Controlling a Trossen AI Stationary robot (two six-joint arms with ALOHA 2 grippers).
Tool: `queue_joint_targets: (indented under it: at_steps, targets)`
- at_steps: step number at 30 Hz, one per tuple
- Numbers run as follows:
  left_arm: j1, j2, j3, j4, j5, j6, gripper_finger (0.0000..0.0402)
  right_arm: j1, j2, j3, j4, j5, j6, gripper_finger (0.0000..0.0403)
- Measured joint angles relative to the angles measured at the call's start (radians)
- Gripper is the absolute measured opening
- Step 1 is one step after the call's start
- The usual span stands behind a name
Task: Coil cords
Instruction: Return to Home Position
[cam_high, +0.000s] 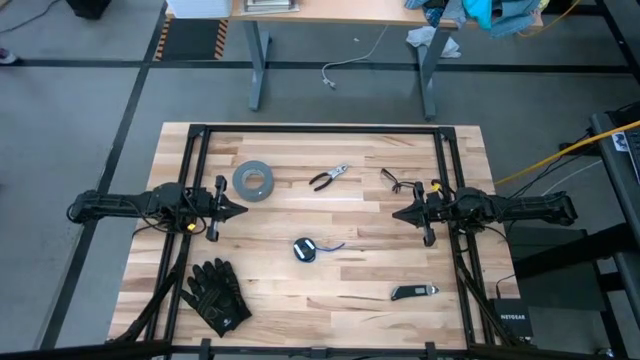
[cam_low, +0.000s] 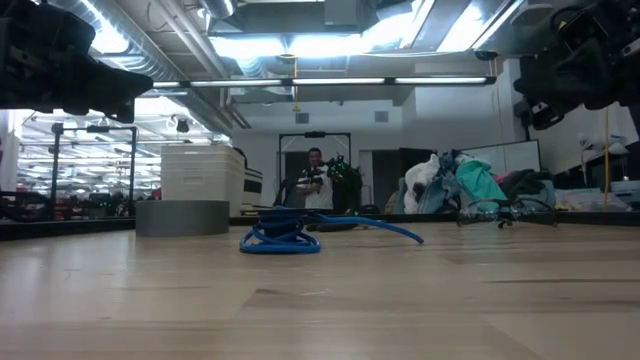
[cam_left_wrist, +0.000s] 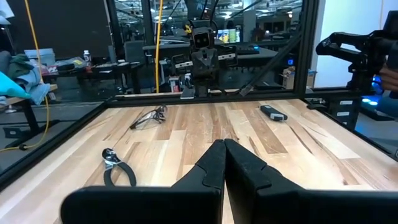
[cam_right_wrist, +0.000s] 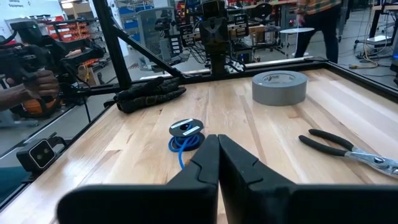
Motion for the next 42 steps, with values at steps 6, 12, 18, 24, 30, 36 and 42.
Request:
queue_joint_targets:
  at_steps: [6, 12, 18, 24, 30, 36, 42]
  targets:
    - [0.000, 0.000, 0.000, 0.000, 0.000, -0.008, 0.0000, 0.000, 0.000, 0.000, 0.000, -0.004, -0.005, 0.0009]
    - [0.000, 0.000, 0.000, 0.000, 0.000, -0.036, 0.0000, 0.000, 0.000, 0.000, 0.000, -0.005, -0.024, 0.0005]
    - [0.000, 0.000, 0.000, 0.000, 0.000, -0.032, 0.0000, 0.000, 0.000, 0.000, -0.003, 0.005, -0.033, 0.0004]
    - [0.000, 0.000, 0.000, 0.000, 0.000, -0.034, 0.0000, 0.000, -0.001, 0.000, -0.008, 0.035, -0.034, 0.0002]
    - [0.000, 0.000, 0.000, -0.001, 0.000, -0.040, 0.0000, 0.000, -0.001, 0.000, -0.008, 0.037, -0.034, 0.0002]
    - [0.000, 0.000, 0.000, -0.001, 0.001, -0.035, 0.0000, 0.000, -0.001, 0.000, -0.008, 0.039, -0.026, 0.0012]
    - [0.000, 0.000, 0.000, -0.001, 0.000, -0.035, 0.0000, 0.000, -0.001, 0.000, -0.007, 0.044, -0.026, 0.0017]
